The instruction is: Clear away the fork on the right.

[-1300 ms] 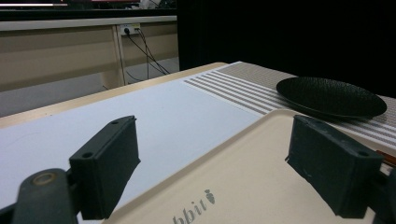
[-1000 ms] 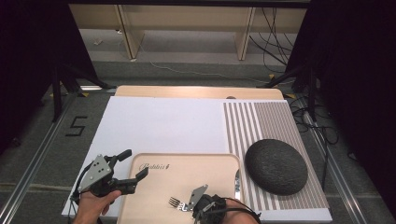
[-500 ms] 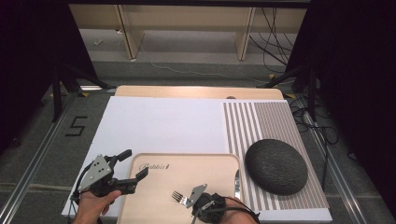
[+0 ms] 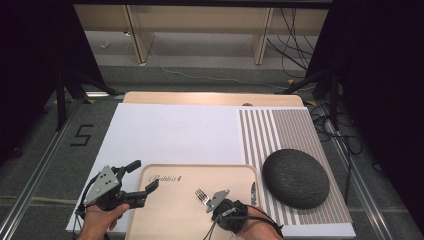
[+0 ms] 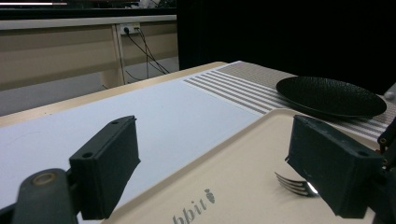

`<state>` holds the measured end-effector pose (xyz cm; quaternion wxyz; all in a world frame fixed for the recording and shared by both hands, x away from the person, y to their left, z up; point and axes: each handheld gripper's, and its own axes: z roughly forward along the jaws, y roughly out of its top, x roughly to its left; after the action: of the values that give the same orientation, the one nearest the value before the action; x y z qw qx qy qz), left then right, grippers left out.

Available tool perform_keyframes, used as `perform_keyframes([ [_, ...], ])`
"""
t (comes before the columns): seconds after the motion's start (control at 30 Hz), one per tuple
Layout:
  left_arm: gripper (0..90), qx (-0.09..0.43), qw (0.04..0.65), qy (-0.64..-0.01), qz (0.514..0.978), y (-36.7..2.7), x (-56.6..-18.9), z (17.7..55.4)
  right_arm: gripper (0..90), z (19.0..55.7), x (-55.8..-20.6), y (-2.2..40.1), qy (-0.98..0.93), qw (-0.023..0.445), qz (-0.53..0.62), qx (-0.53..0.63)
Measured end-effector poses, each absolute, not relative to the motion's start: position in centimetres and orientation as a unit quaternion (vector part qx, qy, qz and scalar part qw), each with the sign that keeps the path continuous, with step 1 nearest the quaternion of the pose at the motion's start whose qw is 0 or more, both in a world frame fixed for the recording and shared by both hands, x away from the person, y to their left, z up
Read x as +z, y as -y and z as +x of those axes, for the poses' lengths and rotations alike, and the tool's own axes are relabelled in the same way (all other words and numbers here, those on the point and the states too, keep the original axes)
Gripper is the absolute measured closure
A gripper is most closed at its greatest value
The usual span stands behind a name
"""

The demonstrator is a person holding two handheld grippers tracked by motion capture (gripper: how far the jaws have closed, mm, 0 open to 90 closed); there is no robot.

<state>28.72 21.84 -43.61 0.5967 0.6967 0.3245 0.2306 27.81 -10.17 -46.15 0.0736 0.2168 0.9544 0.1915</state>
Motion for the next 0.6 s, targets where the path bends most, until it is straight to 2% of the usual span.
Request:
perform_keyframes([
  [0.6,15.7,0.231,0.597,-0.324,0.697,-21.9,-43.6,28.7,90.0,29.4,-46.1,12.7,-0.948,0.089,0.249,0.174],
])
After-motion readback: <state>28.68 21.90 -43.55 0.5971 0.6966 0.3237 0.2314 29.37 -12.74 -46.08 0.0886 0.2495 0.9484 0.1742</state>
